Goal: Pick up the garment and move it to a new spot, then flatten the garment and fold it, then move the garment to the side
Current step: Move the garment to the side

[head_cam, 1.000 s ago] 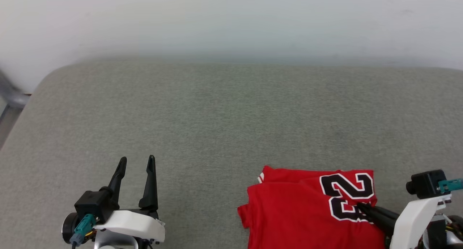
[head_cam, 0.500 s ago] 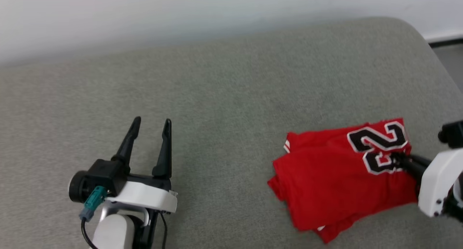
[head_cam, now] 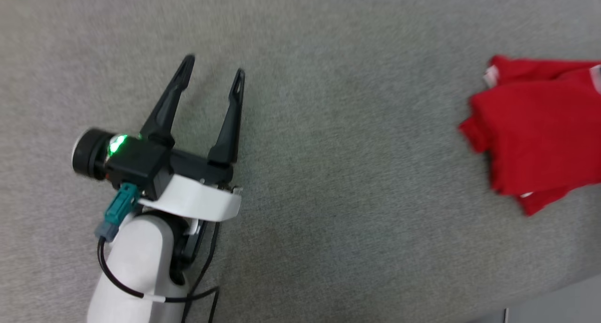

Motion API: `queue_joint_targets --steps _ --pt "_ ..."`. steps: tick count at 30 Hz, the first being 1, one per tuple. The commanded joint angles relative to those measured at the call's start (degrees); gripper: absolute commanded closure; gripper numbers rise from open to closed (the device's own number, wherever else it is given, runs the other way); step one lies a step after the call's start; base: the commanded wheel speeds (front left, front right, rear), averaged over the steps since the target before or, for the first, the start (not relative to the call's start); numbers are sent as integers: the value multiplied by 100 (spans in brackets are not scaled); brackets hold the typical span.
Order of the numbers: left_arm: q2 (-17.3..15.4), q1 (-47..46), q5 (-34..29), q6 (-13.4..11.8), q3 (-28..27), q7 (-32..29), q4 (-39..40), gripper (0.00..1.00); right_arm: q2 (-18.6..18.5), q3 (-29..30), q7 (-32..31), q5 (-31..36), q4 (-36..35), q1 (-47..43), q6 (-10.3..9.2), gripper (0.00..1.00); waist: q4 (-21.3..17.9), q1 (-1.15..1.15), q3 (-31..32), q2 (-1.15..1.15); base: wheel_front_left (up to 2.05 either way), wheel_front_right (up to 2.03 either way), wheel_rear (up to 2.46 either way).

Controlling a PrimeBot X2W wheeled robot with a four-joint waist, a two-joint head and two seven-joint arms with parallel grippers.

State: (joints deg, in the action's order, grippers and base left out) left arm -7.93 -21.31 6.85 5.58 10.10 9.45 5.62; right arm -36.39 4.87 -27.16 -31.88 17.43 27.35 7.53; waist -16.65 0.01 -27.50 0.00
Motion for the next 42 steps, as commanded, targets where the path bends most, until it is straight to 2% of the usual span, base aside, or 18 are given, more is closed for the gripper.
queue_joint_targets --steps 1,7,12,13,14,15,16,22,25,29,35,42 --pt "-45 -142 -23 33 16 -49 73 0 -75 116 74 104 124 160 -10 100 19 -1 -462 0 0 0 0" --pt "-98 -589 -82 82 265 -247 371 0 -308 730 439 490 812 579 -10 100 228 -1 -964 0 0 0 0" --pt "-88 -821 -90 98 417 -223 415 0 -149 1089 859 948 1466 903 -10 100 401 -1 -1156 0 0 0 0" --pt "-86 -843 -80 97 446 -204 398 0 -96 1156 962 1040 1605 956 -10 96 436 -1 -1162 0 0 0 0" --pt "-98 -851 -73 101 463 -196 378 0 -70 1233 1093 1129 1723 1036 -10 68 464 -1 -1167 0 0 0 0" --pt "-100 -855 -59 103 476 -179 350 0 -35 1261 1186 1189 1848 1087 -10 24 495 -1 -1163 0 0 0 0" --pt "-107 -852 -46 101 473 -166 328 0 15 1290 1249 1211 1981 1122 -10 0 523 -1 -1152 0 0 0 0" --pt "-74 -725 65 48 454 -2 150 0 -22 1649 1910 1604 2670 1264 -10 0 711 -1 -927 0 0 0 0" --pt "-58 -583 112 36 464 108 -24 0 -87 1894 2416 1856 2900 1259 -10 0 802 -1 -638 0 0 0 0" --pt "3 -261 223 -46 428 255 -286 0 17 2042 3027 1996 3110 1064 -10 0 913 -1 -94 0 0 0 0" --pt "79 300 429 -199 345 386 -598 0 268 1864 3674 1819 3227 624 -10 0 1073 -1 701 0 0 0 0" --pt "174 889 657 -370 206 481 -946 0 838 1334 4121 1685 2930 -140 -10 0 1261 -1 1510 0 0 0 0"
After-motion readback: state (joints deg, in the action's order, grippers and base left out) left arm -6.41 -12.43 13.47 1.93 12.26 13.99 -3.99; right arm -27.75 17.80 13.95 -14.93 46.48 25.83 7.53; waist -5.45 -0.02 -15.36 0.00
